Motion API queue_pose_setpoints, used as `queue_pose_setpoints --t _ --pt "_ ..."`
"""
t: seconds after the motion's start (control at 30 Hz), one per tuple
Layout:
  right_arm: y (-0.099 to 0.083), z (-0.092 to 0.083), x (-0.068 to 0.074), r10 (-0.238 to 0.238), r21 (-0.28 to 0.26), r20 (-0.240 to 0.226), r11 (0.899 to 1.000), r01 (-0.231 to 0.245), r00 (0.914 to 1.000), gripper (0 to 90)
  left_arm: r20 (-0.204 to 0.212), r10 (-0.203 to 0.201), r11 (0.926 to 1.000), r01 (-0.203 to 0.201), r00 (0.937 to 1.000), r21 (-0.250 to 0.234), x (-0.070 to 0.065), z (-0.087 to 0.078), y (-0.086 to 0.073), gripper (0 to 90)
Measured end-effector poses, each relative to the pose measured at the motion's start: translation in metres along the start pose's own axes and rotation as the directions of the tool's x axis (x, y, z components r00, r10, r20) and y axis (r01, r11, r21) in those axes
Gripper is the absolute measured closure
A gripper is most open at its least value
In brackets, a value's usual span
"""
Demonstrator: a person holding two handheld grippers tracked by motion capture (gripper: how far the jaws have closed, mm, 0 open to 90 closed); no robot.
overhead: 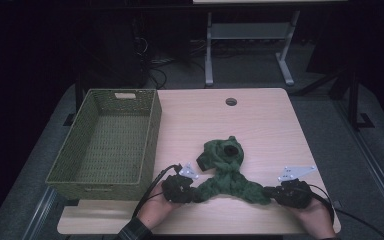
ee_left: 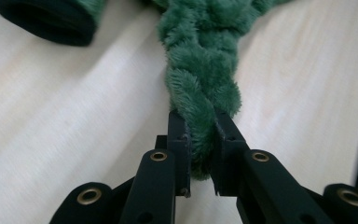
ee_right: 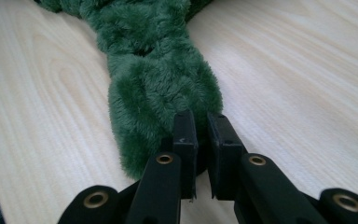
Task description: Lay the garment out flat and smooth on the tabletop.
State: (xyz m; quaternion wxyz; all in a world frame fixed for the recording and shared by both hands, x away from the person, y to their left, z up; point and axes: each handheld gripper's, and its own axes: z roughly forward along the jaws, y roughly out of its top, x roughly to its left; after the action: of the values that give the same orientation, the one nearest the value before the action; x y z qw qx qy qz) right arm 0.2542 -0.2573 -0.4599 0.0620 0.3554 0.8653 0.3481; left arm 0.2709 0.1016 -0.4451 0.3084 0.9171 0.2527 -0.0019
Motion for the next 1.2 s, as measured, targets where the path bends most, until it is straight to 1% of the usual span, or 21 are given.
queue_pose_setpoints --t 0.03,0.07,0.13,0.17,0.2,0.23,0.27,0.3,0.37,0.43,0.5,0.53,0.6,0.63,0.67,0.73,0.83,0.87,0.93,1.0,1.2 --pt "-0.001 -0.001 0.003 -0.011 0.006 -0.008 1.000 0.011 0.9999 82.6 0.001 -0.012 0.9999 0.012 0.9999 -0.005 -0.004 -0.001 -0.003 79.3" --pt "-0.001 -0.001 0.003 -0.011 0.006 -0.008 1.000 0.011 0.9999 82.6 0.003 0.002 1.0000 -0.002 1.0000 0.007 -0.005 -0.003 -0.006 79.3" --pt "-0.002 -0.002 0.007 -0.011 0.014 -0.015 1.000 0.012 0.9998 82.5 0.016 -0.020 0.9998 0.020 0.9997 -0.002 -0.010 -0.006 -0.014 79.1" --pt "-0.003 -0.002 0.009 -0.029 0.013 -0.017 0.999 0.029 0.9994 82.5 0.023 -0.016 0.9998 0.016 0.9996 0.007 -0.012 -0.007 -0.017 78.7" --pt "-0.004 -0.003 0.012 -0.028 0.016 -0.022 0.999 0.029 0.9994 82.4 0.028 -0.029 0.9996 0.029 0.9992 -0.003 -0.015 -0.008 -0.021 74.2" --pt "-0.004 -0.003 0.012 -0.028 0.016 -0.022 0.999 0.029 0.9994 82.4 0.030 -0.036 0.9993 0.037 0.9989 -0.011 -0.016 -0.008 -0.023 74.2" --pt "-0.005 -0.003 0.013 -0.024 0.008 -0.028 1.000 0.025 0.9993 80.7 0.028 -0.024 0.9997 0.024 0.9993 -0.001 -0.015 -0.010 -0.024 58.6" --pt "-0.005 -0.003 0.013 -0.024 0.008 -0.028 1.000 0.025 0.9993 80.7 0.013 -0.035 0.9993 0.035 0.9993 -0.017 -0.015 -0.011 -0.024 58.6" --pt "-0.001 -0.004 0.012 -0.021 -0.022 -0.023 1.000 0.021 0.9995 73.2 -0.006 -0.033 0.9987 0.033 0.9994 -0.039 -0.013 -0.015 -0.020 47.6" --pt "0.001 -0.005 0.012 -0.024 -0.036 -0.016 0.999 0.023 0.9996 70.2 -0.028 -0.042 0.9959 0.040 0.9987 -0.082 -0.012 -0.020 -0.013 45.9" --pt "0.013 -0.006 0.011 -0.024 -0.067 -0.004 0.997 0.024 0.9997 66.5 -0.053 -0.041 0.9940 0.036 0.9977 -0.103 -0.008 -0.023 -0.005 43.6" --pt "0.013 -0.006 0.011 -0.024 -0.067 -0.004 0.997 0.024 0.9997 66.5 -0.068 -0.046 0.9928 0.039 0.9966 -0.113 -0.005 -0.024 -0.001 43.6" --pt "0.030 -0.003 0.010 -0.032 -0.087 -0.002 0.996 0.031 0.9995 63.3 -0.083 -0.053 0.9906 0.042 0.9951 -0.131 0.000 -0.024 0.007 43.5" --pt "0.030 -0.003 0.010 -0.032 -0.087 -0.002 0.996 0.031 0.9995 63.3 -0.093 -0.064 0.9890 0.051 0.9936 -0.139 0.003 -0.023 0.011 43.5" --pt "0.041 -0.001 0.010 -0.036 -0.111 -0.006 0.993 0.035 0.9993 62.8 -0.101 -0.068 0.9887 0.053 0.9925 -0.140 0.006 -0.021 0.014 43.3" --pt "0.046 0.001 0.010 -0.040 -0.126 -0.009 0.991 0.038 0.9992 62.8 -0.112 -0.078 0.9879 0.062 0.9906 -0.142 0.012 -0.016 0.021 42.8" --pt "0.070 0.008 0.013 -0.059 -0.138 -0.010 0.989 0.057 0.9982 61.9 -0.132 -0.091 0.9888 0.073 0.9870 -0.130 0.021 -0.010 0.028 41.1" --pt "0.070 0.008 0.013 -0.059 -0.138 -0.010 0.989 0.057 0.9982 61.9 -0.136 -0.095 0.9888 0.077 0.9862 -0.128 0.024 -0.009 0.030 41.1" --pt "0.086 0.012 0.014 -0.070 -0.154 -0.010 0.986 0.068 0.9975 60.4 -0.147 -0.106 0.9882 0.088 0.9834 -0.125 0.030 -0.006 0.032 39.1" --pt "0.091 0.014 0.014 -0.077 -0.157 -0.010 0.985 0.075 0.9969 59.5 -0.152 -0.118 0.9876 0.100 0.9813 -0.121 0.035 -0.004 0.032 38.2" --pt "0.118 0.024 0.016 -0.102 -0.175 -0.013 0.980 0.099 0.9947 58.1 -0.160 -0.136 0.9872 0.120 0.9778 -0.105 0.042 0.003 0.028 35.4"
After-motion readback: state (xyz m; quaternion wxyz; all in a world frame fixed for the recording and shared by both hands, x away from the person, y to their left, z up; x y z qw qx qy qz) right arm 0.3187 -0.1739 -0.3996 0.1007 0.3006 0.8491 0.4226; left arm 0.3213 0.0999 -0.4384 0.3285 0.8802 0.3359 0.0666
